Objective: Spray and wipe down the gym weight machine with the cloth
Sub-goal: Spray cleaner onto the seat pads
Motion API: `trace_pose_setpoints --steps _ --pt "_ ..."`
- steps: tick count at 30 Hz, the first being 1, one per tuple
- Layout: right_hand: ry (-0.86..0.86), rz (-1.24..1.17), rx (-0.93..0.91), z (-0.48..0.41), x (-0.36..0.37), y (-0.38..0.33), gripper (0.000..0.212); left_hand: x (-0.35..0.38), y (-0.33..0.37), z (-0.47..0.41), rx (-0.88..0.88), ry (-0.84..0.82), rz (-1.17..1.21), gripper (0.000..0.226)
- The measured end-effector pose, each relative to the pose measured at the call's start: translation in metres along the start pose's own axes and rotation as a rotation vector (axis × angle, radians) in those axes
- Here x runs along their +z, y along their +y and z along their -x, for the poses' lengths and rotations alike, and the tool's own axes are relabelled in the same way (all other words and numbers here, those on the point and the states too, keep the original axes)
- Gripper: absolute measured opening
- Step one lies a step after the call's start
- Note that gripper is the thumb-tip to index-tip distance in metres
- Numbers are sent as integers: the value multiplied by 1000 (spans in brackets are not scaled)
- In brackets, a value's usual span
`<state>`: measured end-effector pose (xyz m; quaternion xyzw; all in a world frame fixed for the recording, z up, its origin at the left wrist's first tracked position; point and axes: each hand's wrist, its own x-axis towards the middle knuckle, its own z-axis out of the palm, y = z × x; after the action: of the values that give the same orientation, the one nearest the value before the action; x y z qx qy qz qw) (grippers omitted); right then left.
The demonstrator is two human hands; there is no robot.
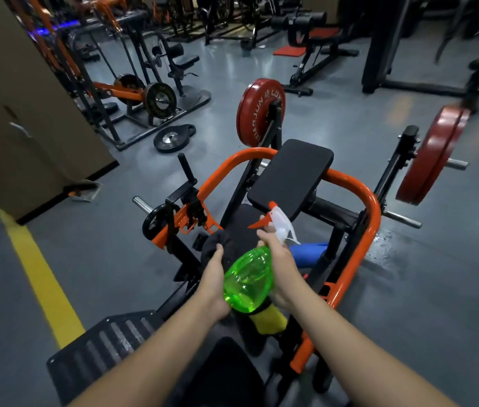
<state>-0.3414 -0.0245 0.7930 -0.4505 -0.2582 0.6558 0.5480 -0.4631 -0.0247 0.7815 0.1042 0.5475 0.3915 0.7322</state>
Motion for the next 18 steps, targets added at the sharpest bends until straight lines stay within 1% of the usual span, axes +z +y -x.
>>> trace_pose_setpoints --steps 2,3,4,6,7,9,10,11,12,13,14,15,16,17,18 --pt "-41 53 34 -12 -4 0 59 -7 3 -15 -19 0 -30 79" --pt "-77 86 51 -16 -4 -4 66 -8 4 -21 -44 -15 -56 78" --pt "-112 122 52 -21 -5 -5 65 -11 7 -27 -80 -6 -72 75" --pt "-100 129 10 -33 0 -6 51 -14 18 -51 -71 -1 -98 65" --pt "-58 139 -31 -43 2 -4 43 -17 25 -70 -58 11 -117 66" --pt "38 179 -115 -59 4 1 19 -27 34 -112 -25 18 -233 83" --pt "62 207 -141 -82 5 7 17 -32 48 -138 -29 12 -333 82" --pt "61 244 -128 -87 4 9 23 -31 55 -136 1 29 -445 69" --pt "58 301 -109 -100 2 14 22 -33 64 -146 10 28 -566 54" --pt "82 378 -96 -117 3 20 15 -37 77 -157 20 34 -664 44" --pt "101 448 -73 -137 3 28 29 -43 90 -175 -1 46 -738 38" --pt "136 498 -38 -158 3 37 53 -51 105 -195 -6 45 -815 35" --pt "181 518 14 -180 4 44 66 -62 125 -219 0 51 -910 35" --pt "219 527 52 -202 5 53 64 -75 145 -245 19 42 -988 40" --pt "272 549 86 -223 8 64 50 -90 165 -274 33 46 -1097 56"
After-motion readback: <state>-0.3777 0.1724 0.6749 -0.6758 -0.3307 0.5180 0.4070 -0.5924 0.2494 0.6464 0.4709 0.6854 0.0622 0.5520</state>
